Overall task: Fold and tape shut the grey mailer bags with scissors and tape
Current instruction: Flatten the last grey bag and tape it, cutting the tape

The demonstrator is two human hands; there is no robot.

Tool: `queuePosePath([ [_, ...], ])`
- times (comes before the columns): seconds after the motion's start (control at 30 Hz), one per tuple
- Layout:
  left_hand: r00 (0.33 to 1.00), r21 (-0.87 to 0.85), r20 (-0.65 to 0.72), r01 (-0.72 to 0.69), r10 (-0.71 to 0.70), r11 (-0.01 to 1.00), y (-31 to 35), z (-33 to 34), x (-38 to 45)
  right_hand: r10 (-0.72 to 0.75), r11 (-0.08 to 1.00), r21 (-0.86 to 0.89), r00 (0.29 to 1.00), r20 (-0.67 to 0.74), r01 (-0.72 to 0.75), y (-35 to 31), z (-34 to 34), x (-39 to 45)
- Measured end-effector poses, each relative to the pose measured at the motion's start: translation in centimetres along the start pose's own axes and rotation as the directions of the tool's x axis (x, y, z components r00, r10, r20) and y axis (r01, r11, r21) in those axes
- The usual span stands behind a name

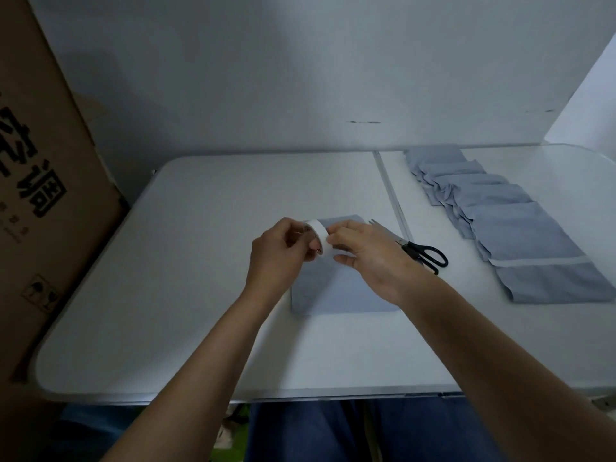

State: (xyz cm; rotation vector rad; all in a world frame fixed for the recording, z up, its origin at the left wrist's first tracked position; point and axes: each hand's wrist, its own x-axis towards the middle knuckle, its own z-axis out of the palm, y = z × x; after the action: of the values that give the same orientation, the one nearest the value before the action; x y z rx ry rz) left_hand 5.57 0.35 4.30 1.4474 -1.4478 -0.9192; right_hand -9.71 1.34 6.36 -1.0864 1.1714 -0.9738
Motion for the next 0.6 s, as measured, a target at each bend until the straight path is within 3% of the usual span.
queuePosePath([
  [0.07, 0.982, -0.178, 0.094, 0.179, -0.164, 0.968, 0.18, 0.32, -0.06, -0.020, 0.999, -0.035, 1.000, 0.009, 0.020, -0.03, 0.20, -0.20],
  [0.13, 0.922, -0.368, 0.256, 0.372, -0.292, 0.852, 0.68, 0.47, -0.29, -0.036, 0.998, -0.057, 0.999, 0.020, 0.037, -0.04, 0.34, -0.39],
  [0.2, 0.857, -0.407, 0.371, 0.495, -0.356, 0.768, 1.05, 0.48, -0.52, -0.045, 0.996, -0.072, 0.999, 0.025, 0.046, 0.01, 0.32, -0.48],
  [0.23, 0.867, -0.346, 0.361, 0.466, -0.343, 0.814, 0.98, 0.50, -0.55, -0.046, 0.996, -0.081, 0.999, 0.023, 0.048, 0.05, 0.26, -0.53],
  [0.3, 0.959, -0.062, 0.215, 0.202, -0.185, 0.977, 0.43, 0.52, -0.35, -0.048, 0.993, -0.103, 0.999, 0.011, 0.049, 0.20, 0.10, -0.55],
  [0.33, 0.991, 0.100, 0.127, 0.027, -0.040, 0.995, 0.39, 0.40, -0.35, -0.044, 0.992, -0.117, 0.999, 0.009, 0.045, 0.24, 0.03, -0.53],
  [0.4, 0.982, 0.221, 0.057, -0.189, 0.181, 0.957, 0.72, 0.13, -0.50, -0.037, 0.993, -0.114, 0.999, 0.018, 0.038, 0.27, -0.07, -0.51],
  [0.47, 0.984, 0.185, 0.064, -0.173, 0.164, 0.967, 0.81, 0.13, -0.60, -0.046, 0.996, -0.075, 0.998, 0.033, 0.048, 0.25, -0.19, -0.42],
  [0.53, 0.995, 0.020, 0.101, 0.014, -0.016, 1.000, 0.90, 0.21, -0.65, -0.054, 0.997, -0.059, 0.998, 0.041, 0.056, 0.18, -0.24, -0.36],
  [0.6, 0.961, -0.184, 0.194, 0.231, -0.196, 0.955, 0.98, 0.30, -0.74, -0.058, 0.997, -0.044, 0.997, 0.049, 0.060, 0.22, -0.16, -0.39],
])
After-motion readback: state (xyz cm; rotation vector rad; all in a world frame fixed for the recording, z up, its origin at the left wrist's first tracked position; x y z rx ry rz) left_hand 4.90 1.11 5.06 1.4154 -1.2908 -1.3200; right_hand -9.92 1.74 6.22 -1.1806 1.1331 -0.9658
